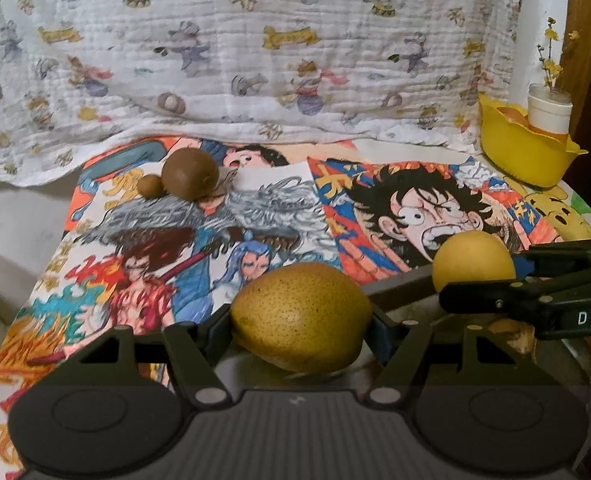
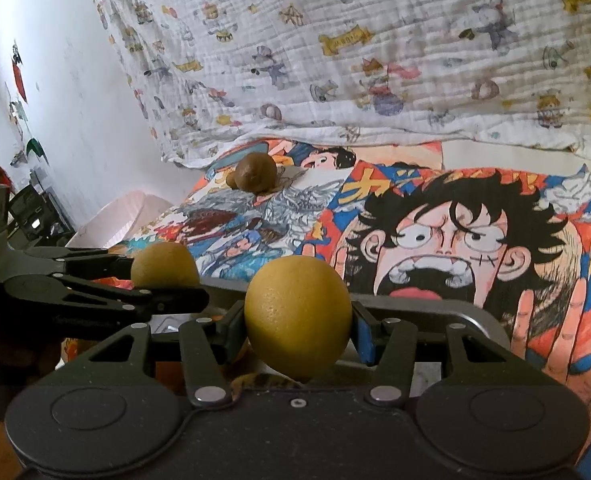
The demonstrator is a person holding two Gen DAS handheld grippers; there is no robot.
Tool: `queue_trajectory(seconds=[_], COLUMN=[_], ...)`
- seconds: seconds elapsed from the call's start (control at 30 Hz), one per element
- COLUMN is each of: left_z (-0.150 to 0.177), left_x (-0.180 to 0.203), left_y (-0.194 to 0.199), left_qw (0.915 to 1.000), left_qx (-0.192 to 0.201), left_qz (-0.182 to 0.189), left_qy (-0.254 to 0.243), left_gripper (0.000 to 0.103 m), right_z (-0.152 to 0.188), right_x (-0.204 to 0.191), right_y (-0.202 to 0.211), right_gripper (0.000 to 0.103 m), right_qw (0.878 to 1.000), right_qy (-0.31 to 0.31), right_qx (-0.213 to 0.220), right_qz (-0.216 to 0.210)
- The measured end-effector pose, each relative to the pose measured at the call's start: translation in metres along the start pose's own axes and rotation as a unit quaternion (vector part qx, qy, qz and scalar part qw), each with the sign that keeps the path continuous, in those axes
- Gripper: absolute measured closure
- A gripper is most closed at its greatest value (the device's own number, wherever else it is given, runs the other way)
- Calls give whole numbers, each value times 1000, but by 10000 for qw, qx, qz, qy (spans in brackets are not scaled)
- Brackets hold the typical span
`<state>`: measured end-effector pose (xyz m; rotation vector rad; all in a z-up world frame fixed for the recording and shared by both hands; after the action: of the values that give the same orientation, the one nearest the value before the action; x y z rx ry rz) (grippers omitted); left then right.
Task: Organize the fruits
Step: 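Carry the pear and lemon back over the grey tray with both tools, then lower the pear and lemon onto the tray and open both tools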
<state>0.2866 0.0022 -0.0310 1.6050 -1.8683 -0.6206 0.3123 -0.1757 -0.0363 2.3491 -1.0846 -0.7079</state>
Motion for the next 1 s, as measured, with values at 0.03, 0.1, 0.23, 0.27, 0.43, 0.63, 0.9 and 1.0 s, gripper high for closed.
queue_trajectory(seconds=[0.03,0.1,0.23,0.27,0.43,0.63,0.9,1.0], left_z=[2,4,9,10,17,18,17,17], left_x=[-1,-2,-6,-7,-14,-16,-17,-15], left_y=[1,2,3,3,0,1,2,7], left_qw=[10000,10000,9996,9994,9986,9984,9978,9984], left_qx=[-24,-81,-228,-269,-381,-364,-393,-363], left_qz=[-7,-22,-49,-52,-107,-82,-77,-86], left_qy=[17,48,148,186,340,417,519,424], left_gripper=[31,31,31,31,31,31,28,23], right_z=[1,2,2,2,5,9,6,7], right_x=[0,0,4,5,11,14,10,7], right_y=[0,1,2,2,3,4,7,10], right_gripper=[48,48,48,48,48,47,43,39], right_qw=[10000,10000,9996,9992,9977,9963,9963,9965], right_qy=[-10,-48,-214,-288,-551,-738,-826,-828], right_qx=[-22,-57,-190,-230,-338,-367,-137,-84], right_qz=[12,32,87,121,200,235,173,104])
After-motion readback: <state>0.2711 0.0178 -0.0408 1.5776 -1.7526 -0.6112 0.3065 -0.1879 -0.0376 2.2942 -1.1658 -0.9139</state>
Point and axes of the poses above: each gripper's, at about its wrist camera, not at the fingertips, and y roughly against the way its jaws point, x to its right, z to its underside, the point moved 7 cm from there along -y, roughly the way its jaws point, and after that the axes turned 7 degrees about y, right-handed, at the moved point
